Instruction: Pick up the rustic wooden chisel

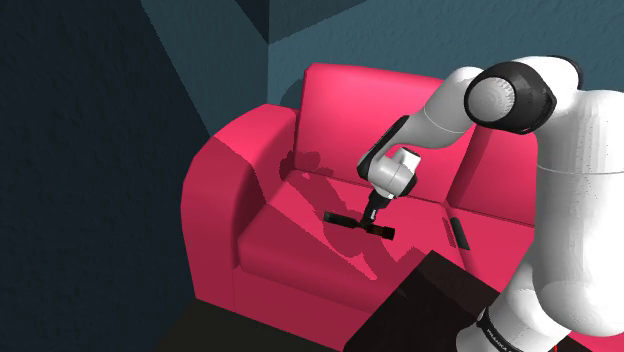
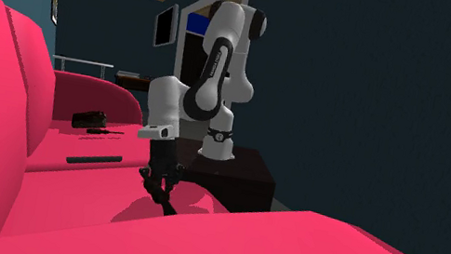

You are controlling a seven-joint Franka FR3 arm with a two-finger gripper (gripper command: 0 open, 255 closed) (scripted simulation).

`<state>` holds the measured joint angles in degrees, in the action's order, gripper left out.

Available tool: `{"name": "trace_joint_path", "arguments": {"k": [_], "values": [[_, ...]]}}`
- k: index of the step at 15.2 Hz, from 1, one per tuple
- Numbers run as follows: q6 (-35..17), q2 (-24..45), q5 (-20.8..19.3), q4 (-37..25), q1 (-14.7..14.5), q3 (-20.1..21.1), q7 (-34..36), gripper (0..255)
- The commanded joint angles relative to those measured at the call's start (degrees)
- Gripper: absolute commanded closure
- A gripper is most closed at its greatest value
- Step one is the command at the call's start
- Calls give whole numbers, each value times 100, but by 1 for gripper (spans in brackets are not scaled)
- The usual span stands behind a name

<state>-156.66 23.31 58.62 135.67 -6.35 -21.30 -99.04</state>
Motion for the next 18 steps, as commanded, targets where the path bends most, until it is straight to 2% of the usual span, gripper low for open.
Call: {"name": "trace_joint_path", "arguments": {"k": [1, 7, 18], "values": [[-2, 3, 6, -1, 2, 3, -5, 255], [3, 4, -1, -6, 2, -1, 0, 255], [334, -925, -1352, 321, -492, -678, 1140, 255]]}}
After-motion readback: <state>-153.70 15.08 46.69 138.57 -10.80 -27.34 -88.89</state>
